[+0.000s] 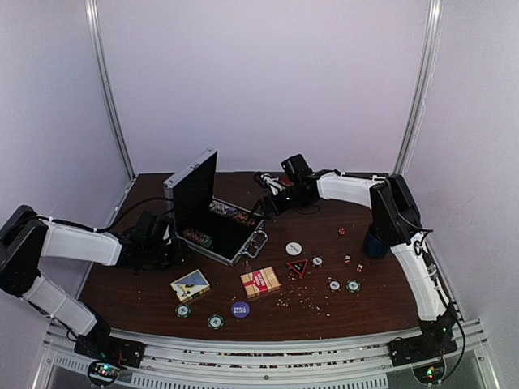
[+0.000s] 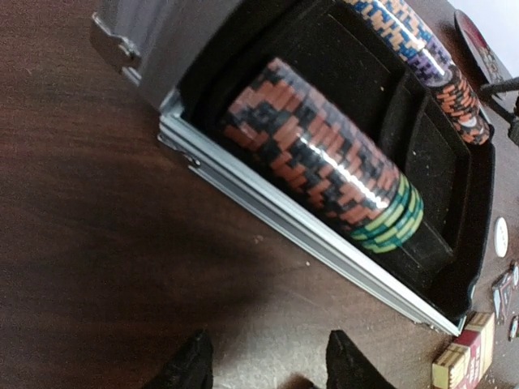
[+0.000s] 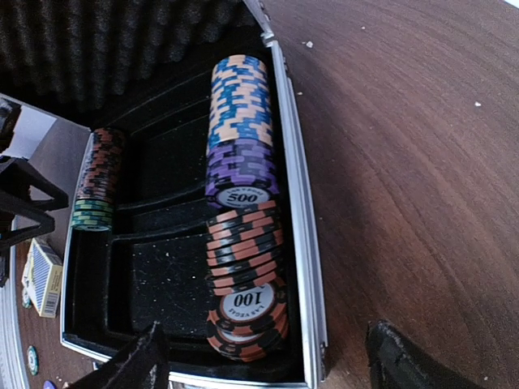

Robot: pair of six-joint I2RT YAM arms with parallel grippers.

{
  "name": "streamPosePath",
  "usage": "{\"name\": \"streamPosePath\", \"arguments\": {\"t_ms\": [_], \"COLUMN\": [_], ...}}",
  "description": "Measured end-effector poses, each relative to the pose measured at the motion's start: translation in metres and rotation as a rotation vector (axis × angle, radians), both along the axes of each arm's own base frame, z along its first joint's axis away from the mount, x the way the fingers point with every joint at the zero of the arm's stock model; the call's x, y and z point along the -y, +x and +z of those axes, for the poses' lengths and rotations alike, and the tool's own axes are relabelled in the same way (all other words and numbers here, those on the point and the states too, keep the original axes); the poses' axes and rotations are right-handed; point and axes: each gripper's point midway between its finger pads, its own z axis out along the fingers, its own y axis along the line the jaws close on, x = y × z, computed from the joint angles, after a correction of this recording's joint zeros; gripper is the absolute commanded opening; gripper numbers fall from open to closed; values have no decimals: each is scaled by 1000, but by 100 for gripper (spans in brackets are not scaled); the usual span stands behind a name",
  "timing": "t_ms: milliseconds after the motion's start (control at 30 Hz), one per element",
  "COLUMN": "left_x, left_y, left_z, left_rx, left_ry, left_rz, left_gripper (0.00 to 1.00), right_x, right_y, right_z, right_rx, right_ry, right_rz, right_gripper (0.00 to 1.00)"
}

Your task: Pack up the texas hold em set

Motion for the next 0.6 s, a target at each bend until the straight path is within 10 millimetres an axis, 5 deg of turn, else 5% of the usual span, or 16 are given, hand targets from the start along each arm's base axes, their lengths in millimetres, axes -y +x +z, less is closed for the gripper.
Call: {"name": "streamPosePath", "arguments": {"t_ms": [267, 600], "left_x": [-16, -10], "left_y": [20, 47], "left_z": [-16, -17], "left_rx": [-9, 47], "left_ry": [-3, -32], "left_rz": [40, 38], "left_gripper": [30, 28], "right_x": [-3, 1], "right_y": [-9, -22], "right_z": [-13, -13], "right_rx": [-63, -97], "right_ry": [30, 94], "right_rz": [36, 138], "right_gripper": [68, 69]}}
